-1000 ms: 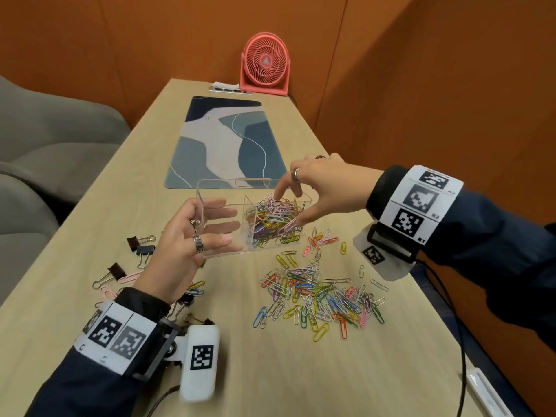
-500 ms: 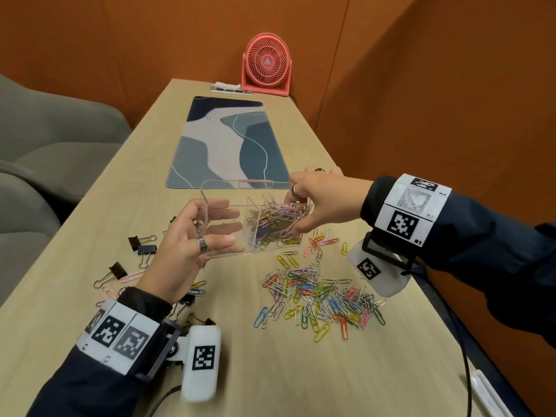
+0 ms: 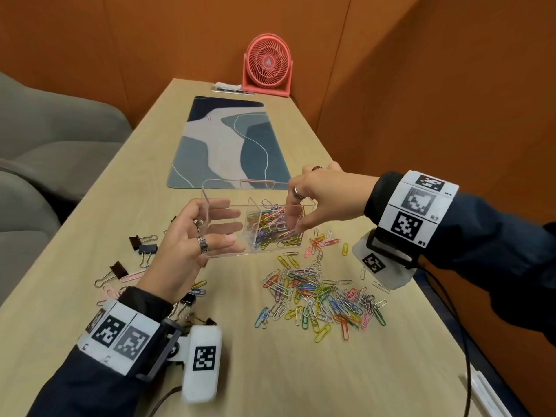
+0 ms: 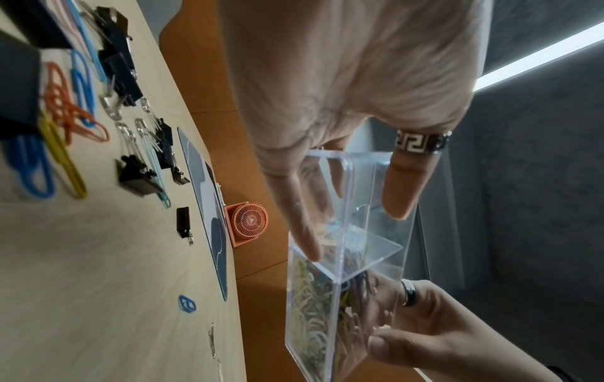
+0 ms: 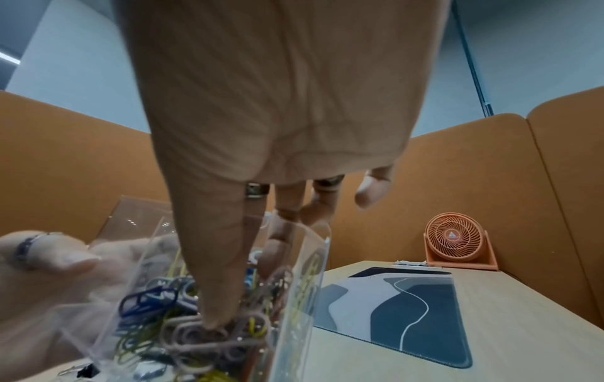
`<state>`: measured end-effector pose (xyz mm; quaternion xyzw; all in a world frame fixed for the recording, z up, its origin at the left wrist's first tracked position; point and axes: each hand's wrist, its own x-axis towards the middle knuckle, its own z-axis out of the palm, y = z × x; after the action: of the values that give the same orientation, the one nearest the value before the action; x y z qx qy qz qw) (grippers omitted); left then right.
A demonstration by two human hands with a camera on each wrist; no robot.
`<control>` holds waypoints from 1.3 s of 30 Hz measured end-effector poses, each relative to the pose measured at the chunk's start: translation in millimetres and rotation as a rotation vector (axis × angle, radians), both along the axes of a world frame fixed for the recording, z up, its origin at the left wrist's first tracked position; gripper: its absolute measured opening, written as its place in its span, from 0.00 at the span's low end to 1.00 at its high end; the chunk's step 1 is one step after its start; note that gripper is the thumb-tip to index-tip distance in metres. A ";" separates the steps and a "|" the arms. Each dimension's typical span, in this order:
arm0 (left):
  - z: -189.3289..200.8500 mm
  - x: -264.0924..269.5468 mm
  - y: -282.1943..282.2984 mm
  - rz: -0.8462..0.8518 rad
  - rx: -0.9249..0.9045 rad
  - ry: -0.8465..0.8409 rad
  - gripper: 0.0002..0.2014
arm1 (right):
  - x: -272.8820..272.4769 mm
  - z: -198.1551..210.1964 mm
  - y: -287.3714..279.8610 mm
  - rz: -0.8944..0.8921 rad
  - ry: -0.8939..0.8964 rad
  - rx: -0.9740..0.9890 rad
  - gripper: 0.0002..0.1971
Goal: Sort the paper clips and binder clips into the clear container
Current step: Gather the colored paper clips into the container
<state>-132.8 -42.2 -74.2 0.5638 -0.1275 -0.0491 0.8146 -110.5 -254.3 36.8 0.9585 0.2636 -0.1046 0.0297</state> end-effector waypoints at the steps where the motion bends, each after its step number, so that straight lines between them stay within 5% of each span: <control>1: -0.1 0.0 0.1 0.002 0.000 0.000 0.25 | 0.2 -1.2 0.2 0.006 0.000 0.000 0.09; 7: -0.6 0.7 -0.7 0.000 -0.009 -0.007 0.24 | 0.4 1.6 -6.4 -0.019 -0.013 0.158 0.13; 23: -2.8 1.5 -0.9 -0.003 0.004 -0.015 0.24 | 1.2 -6.4 -2.4 -0.018 0.006 0.108 0.11; 29: -1.3 -1.5 -2.9 -0.015 0.020 -0.016 0.31 | 0.6 -7.8 -3.9 -0.016 -0.012 0.034 0.09; 35: 0.0 -2.9 -4.8 -0.011 0.032 -0.011 0.26 | -0.9 -2.3 -14.1 -0.048 -0.018 0.022 0.12; 39: -0.1 -1.8 -4.1 0.001 0.024 -0.012 0.25 | -2.3 6.5 -15.9 -0.072 0.016 0.190 0.11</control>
<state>-134.6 -46.3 -74.2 0.5738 -0.1316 -0.0470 0.8070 -112.9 -270.2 43.3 0.9650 0.2381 -0.0875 -0.0670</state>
